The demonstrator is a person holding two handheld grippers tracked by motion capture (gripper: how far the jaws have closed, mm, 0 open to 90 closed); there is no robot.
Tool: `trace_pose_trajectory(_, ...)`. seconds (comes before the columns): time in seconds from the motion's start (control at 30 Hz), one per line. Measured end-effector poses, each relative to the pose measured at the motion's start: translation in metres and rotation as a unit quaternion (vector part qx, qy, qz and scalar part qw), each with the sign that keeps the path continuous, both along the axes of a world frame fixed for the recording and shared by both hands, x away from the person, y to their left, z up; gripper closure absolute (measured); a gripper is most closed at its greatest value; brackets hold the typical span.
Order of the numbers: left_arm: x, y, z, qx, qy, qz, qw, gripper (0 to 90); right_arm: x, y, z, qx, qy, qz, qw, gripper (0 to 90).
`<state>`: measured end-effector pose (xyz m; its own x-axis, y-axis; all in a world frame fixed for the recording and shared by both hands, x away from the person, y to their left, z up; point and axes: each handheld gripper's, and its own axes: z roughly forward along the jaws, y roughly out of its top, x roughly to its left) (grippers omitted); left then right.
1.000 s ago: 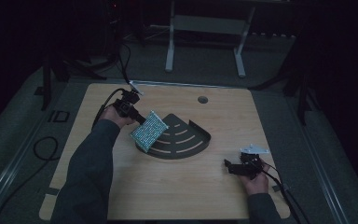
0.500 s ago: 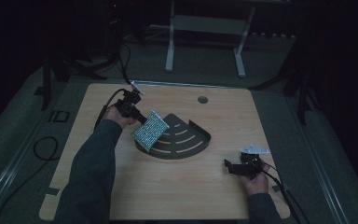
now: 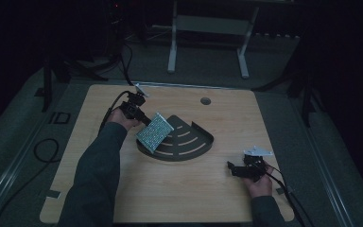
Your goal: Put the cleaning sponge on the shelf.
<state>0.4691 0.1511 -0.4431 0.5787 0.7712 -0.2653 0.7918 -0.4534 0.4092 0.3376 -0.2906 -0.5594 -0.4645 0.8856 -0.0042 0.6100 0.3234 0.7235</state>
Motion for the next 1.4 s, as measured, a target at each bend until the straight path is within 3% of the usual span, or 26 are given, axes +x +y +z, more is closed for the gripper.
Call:
trace_pose_trajectory(0.83,0.01,-0.013,-0.022,0.022,0.004,0.006,0.9997,90.0,0.0,0.0,0.0,0.0,0.0,0.0,1.0,14.3)
trace_pose_trajectory(1.4,0.014,-0.013,-0.027,0.033,0.003,0.006,0.9994,90.0,0.0,0.0,0.0,0.0,0.0,0.0,1.0,14.3)
